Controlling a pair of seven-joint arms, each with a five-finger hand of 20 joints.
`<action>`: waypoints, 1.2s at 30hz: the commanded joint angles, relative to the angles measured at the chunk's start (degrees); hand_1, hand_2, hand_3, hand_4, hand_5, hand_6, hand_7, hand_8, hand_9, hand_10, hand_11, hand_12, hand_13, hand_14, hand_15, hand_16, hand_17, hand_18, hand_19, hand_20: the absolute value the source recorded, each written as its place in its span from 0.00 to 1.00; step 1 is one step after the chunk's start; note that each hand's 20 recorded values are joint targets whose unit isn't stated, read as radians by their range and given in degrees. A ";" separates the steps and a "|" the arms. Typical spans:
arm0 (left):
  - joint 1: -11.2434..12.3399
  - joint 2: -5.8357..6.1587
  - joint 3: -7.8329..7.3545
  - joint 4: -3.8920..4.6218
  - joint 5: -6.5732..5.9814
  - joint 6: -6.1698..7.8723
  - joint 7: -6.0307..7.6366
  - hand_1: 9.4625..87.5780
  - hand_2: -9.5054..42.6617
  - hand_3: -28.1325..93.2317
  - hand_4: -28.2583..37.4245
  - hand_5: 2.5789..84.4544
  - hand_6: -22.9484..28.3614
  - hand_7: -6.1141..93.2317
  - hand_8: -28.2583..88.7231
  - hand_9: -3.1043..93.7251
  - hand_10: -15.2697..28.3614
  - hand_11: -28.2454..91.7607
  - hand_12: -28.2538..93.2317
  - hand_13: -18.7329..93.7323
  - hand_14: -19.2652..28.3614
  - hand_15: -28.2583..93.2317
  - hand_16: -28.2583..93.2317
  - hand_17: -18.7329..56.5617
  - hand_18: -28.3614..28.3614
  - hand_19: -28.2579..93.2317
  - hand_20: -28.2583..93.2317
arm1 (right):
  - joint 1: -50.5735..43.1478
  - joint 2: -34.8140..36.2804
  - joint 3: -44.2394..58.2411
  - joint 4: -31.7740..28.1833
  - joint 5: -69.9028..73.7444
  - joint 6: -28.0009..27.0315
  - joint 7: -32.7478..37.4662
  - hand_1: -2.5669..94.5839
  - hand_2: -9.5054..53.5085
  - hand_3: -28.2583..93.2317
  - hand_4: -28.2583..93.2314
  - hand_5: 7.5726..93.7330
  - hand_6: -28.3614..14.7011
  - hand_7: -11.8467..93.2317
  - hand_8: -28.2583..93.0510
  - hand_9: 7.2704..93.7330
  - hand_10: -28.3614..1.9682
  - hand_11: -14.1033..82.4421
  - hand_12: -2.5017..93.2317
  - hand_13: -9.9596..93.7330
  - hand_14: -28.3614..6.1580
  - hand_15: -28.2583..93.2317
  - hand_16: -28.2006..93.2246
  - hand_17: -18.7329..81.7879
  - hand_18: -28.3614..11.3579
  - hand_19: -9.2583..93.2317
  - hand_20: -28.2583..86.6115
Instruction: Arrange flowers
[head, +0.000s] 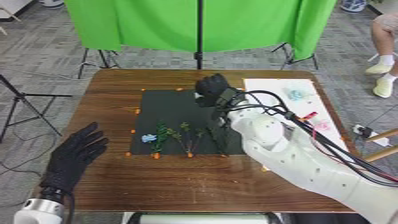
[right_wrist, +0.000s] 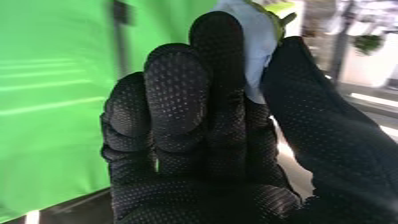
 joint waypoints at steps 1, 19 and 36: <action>-1.53 0.69 1.36 1.24 0.18 -0.30 -0.93 0.18 0.19 0.80 0.02 0.36 0.52 0.26 0.16 0.33 0.63 0.44 0.37 0.38 0.70 0.55 0.24 0.14 0.87 0.65 0.31 | 8.89 -11.61 -6.06 4.97 -1.54 1.26 -0.48 0.54 0.06 0.86 0.00 0.74 0.75 0.49 0.20 0.93 0.77 0.39 0.38 0.84 0.73 0.72 0.46 0.54 0.31 0.91 0.58; -4.16 2.88 3.69 1.97 0.36 -0.51 -0.85 0.18 0.19 0.80 0.02 0.36 0.52 0.26 0.16 0.33 0.63 0.44 0.37 0.38 0.70 0.55 0.24 0.14 0.87 0.65 0.31 | 12.61 -18.29 -14.82 14.34 -4.47 -3.71 4.34 0.55 0.06 0.85 0.00 0.75 0.76 0.49 0.19 0.94 0.80 0.35 0.36 0.84 0.73 0.77 0.48 0.54 0.30 0.94 0.60; -5.84 3.20 4.39 2.72 0.48 -1.41 -1.54 0.18 0.19 0.80 0.02 0.36 0.52 0.26 0.16 0.33 0.63 0.44 0.37 0.38 0.70 0.56 0.24 0.14 0.87 0.65 0.31 | 13.94 -20.40 -18.16 16.39 -3.53 -7.48 7.79 0.52 0.08 0.83 0.00 0.71 0.76 0.48 0.18 0.91 0.80 0.32 0.34 0.82 0.73 0.77 0.48 0.53 0.30 0.93 0.60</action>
